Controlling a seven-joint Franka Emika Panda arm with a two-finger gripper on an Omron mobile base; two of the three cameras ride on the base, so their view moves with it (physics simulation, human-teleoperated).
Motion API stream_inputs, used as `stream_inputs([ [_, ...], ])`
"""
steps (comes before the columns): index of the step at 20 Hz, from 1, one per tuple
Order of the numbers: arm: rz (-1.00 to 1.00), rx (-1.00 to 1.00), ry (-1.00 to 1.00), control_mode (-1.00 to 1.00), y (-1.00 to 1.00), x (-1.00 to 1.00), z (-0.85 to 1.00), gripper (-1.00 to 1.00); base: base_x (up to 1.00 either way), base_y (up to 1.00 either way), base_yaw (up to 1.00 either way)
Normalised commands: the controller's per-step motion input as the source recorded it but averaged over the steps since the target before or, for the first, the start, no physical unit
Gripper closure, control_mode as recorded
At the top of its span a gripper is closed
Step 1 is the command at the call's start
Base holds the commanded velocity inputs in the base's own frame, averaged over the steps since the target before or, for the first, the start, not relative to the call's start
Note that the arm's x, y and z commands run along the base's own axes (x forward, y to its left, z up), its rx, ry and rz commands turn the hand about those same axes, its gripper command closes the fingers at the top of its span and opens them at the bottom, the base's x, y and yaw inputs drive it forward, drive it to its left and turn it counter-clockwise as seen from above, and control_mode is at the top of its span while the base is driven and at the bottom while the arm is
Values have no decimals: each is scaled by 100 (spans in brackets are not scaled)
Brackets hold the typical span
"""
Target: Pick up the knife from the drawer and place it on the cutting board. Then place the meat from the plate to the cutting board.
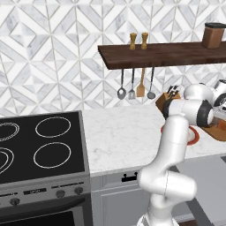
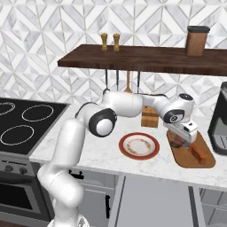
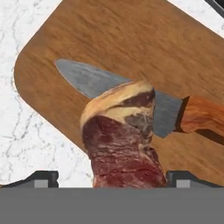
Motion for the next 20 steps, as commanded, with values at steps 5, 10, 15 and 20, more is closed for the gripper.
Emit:
stream_inputs([
  [5, 0, 0, -9, -100, 0, -20, 38, -100, 0, 0, 0],
  [10, 0, 0, -8, -100, 5, -64, 53, -100, 0, 0, 0],
  [15, 0, -2, -1, -100, 65, -65, 28, -100, 0, 0, 0],
  [20, -1, -10, 0, -100, 100, -57, 1, -100, 0, 0, 0],
])
